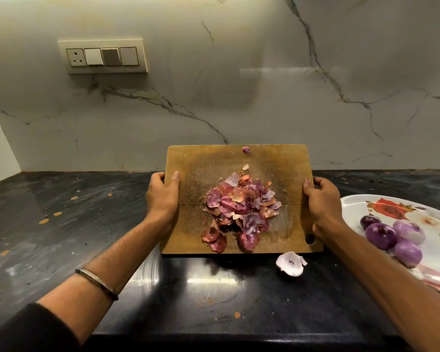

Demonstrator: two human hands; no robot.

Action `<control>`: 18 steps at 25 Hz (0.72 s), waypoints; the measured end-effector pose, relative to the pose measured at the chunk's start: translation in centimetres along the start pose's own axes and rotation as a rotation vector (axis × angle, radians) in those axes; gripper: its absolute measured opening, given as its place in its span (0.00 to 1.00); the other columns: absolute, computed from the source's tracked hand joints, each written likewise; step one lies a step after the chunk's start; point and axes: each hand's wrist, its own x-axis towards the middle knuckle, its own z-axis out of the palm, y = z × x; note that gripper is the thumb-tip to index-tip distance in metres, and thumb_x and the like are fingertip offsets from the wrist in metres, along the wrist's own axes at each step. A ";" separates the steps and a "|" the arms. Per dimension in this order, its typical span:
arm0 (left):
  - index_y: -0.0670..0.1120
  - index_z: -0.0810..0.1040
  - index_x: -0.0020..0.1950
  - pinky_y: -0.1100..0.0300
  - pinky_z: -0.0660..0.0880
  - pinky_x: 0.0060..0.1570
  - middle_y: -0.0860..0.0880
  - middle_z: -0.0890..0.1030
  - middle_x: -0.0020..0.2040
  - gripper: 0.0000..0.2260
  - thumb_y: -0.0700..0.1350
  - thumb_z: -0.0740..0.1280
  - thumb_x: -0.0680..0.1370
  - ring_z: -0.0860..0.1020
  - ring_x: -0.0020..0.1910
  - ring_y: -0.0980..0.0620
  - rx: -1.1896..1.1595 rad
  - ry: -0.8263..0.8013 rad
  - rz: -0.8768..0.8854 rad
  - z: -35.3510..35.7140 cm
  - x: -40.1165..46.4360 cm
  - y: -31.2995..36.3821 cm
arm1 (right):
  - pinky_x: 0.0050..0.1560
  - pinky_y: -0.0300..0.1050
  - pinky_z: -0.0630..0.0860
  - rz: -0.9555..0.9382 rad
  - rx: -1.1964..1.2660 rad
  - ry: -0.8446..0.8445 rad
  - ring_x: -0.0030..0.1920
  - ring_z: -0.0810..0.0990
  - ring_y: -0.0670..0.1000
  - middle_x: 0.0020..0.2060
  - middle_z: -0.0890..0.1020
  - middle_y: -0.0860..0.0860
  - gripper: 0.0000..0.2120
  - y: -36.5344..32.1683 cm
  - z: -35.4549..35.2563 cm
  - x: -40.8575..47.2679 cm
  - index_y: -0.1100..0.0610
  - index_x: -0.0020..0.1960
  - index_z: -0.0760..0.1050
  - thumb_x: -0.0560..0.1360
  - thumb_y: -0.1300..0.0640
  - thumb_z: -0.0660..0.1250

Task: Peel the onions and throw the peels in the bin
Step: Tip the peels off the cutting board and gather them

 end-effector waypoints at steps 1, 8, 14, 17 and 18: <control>0.48 0.72 0.58 0.51 0.76 0.50 0.47 0.78 0.55 0.12 0.55 0.62 0.82 0.77 0.49 0.51 -0.004 0.001 0.009 0.0 0.0 0.1 | 0.62 0.57 0.77 -0.013 0.003 0.005 0.59 0.79 0.54 0.61 0.80 0.52 0.17 0.0 0.0 0.0 0.55 0.69 0.72 0.83 0.49 0.60; 0.44 0.75 0.62 0.42 0.78 0.56 0.46 0.81 0.53 0.17 0.55 0.62 0.82 0.80 0.52 0.46 -0.054 0.003 0.052 0.2 0.3 0.1 | 0.49 0.43 0.75 -0.075 0.064 0.011 0.56 0.79 0.51 0.59 0.81 0.52 0.16 -0.1 0.3 0.3 0.56 0.69 0.72 0.84 0.51 0.60; 0.45 0.75 0.63 0.49 0.79 0.52 0.51 0.79 0.51 0.16 0.55 0.61 0.82 0.79 0.48 0.53 -0.064 0.062 0.130 0.3 -0.1 0.0 | 0.55 0.49 0.78 -0.125 0.106 0.015 0.55 0.80 0.50 0.57 0.81 0.51 0.14 -0.2 0.1 -0.1 0.55 0.67 0.73 0.84 0.52 0.60; 0.47 0.74 0.60 0.50 0.80 0.51 0.52 0.80 0.50 0.12 0.54 0.62 0.82 0.79 0.48 0.52 -0.106 0.079 0.185 0.2 -0.4 0.3 | 0.51 0.42 0.77 -0.190 0.134 0.021 0.53 0.80 0.47 0.54 0.80 0.48 0.10 -0.4 -0.3 -0.6 0.53 0.64 0.72 0.84 0.53 0.59; 0.50 0.73 0.59 0.52 0.80 0.49 0.54 0.80 0.49 0.10 0.54 0.62 0.82 0.80 0.48 0.53 -0.112 0.089 0.215 0.1 -0.6 0.4 | 0.47 0.37 0.77 -0.216 0.147 0.016 0.52 0.80 0.44 0.52 0.80 0.46 0.09 -0.4 -0.5 -0.8 0.52 0.62 0.72 0.84 0.54 0.59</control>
